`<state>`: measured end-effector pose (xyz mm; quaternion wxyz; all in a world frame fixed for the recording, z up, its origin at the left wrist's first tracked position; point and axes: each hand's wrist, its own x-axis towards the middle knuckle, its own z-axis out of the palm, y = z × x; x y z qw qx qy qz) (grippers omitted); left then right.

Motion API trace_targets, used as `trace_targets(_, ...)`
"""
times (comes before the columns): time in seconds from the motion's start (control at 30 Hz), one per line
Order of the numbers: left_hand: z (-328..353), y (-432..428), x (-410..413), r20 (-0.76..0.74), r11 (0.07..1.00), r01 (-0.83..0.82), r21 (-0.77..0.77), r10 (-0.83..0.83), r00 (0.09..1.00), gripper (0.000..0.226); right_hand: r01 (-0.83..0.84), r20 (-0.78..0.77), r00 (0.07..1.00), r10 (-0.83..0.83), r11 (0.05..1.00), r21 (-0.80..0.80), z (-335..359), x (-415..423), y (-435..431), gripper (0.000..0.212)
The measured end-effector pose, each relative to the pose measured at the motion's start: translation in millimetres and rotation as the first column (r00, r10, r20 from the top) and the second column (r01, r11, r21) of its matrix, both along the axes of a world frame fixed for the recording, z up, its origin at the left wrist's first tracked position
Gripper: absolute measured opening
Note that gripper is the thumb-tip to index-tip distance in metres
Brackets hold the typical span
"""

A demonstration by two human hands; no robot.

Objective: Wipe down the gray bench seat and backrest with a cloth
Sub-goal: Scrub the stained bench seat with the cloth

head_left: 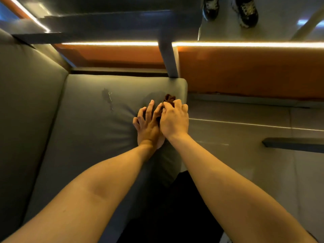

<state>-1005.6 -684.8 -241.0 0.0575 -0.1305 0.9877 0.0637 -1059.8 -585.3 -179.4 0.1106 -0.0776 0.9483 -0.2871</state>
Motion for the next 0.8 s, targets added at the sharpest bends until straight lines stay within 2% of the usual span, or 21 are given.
trace_targets(0.07, -4, -1, -2, -0.045, 1.0, 0.022, 0.01, -0.022, 0.999, 0.074, -0.006, 0.008, 1.0, 0.007, 0.999, -0.031, -4, -4, -1, 0.035)
trace_targets(0.13, -8, -4, -2, -0.106, 0.997, 0.013, 0.082, -0.004, 0.994, 0.072, 0.005, -0.002, 1.0, -0.005, 0.999, -0.034, -9, -4, -2, 0.037)
trace_targets(0.23, -2, -6, 1, -0.135, 0.968, 0.017, 0.249, 0.017, 0.991, 0.068, 0.084, 0.01, 0.996, -0.084, 0.996, -0.004, -11, 2, -10, 0.038)
trace_targets(0.3, 10, -8, 2, -0.15, 0.914, 0.008, 0.407, 0.058, 0.987, 0.063, 0.173, 0.065, 0.983, -0.17, 0.983, -0.054, -7, 7, -17, 0.039)
trace_targets(0.37, 19, -13, 4, -0.169, 0.788, -0.011, 0.616, 0.146, 0.975, 0.057, 0.26, 0.122, 0.962, -0.243, 0.952, -0.16, -1, 11, -23, 0.038)
trace_targets(0.4, 23, -18, 6, -0.174, 0.691, 0.002, 0.723, 0.179, 0.968, 0.056, 0.291, 0.13, 0.955, -0.267, 0.93, -0.225, 2, 14, -27, 0.037)
trace_targets(0.47, 34, -29, 15, -0.142, 0.426, 0.038, 0.904, 0.217, 0.966, 0.057, 0.35, 0.168, 0.937, -0.308, 0.844, -0.406, 7, 19, -38, 0.034)
trace_targets(0.53, 51, -36, 30, -0.074, 0.208, 0.026, 0.978, 0.226, 0.971, 0.069, 0.418, 0.285, 0.908, -0.307, 0.693, -0.587, 15, 25, -54, 0.03)
trace_targets(0.6, 63, -46, 41, -0.039, 0.115, 0.007, 0.993, 0.272, 0.962, 0.077, 0.469, 0.395, 0.882, -0.259, 0.574, -0.672, 24, 30, -74, 0.026)
trace_targets(0.63, 65, -54, 45, -0.024, 0.09, -0.003, 0.996, 0.301, 0.953, 0.078, 0.473, 0.416, 0.878, -0.236, 0.559, -0.681, 25, 32, -83, 0.024)
trace_targets(0.7, 61, -76, 47, -0.002, 0.082, -0.03, 0.996, 0.371, 0.929, 0.069, 0.419, 0.415, 0.894, -0.168, 0.641, -0.643, 25, 36, -101, 0.021)
trace_targets(0.73, 61, -88, 45, -0.017, 0.141, -0.043, 0.989, 0.394, 0.919, 0.061, 0.37, 0.41, 0.904, -0.125, 0.71, -0.599, 24, 39, -108, 0.023)
trace_targets(0.8, 63, -111, 41, -0.089, 0.376, -0.082, 0.923, 0.417, 0.905, 0.044, 0.254, 0.394, 0.918, -0.046, 0.831, -0.495, 17, 43, -118, 0.033)
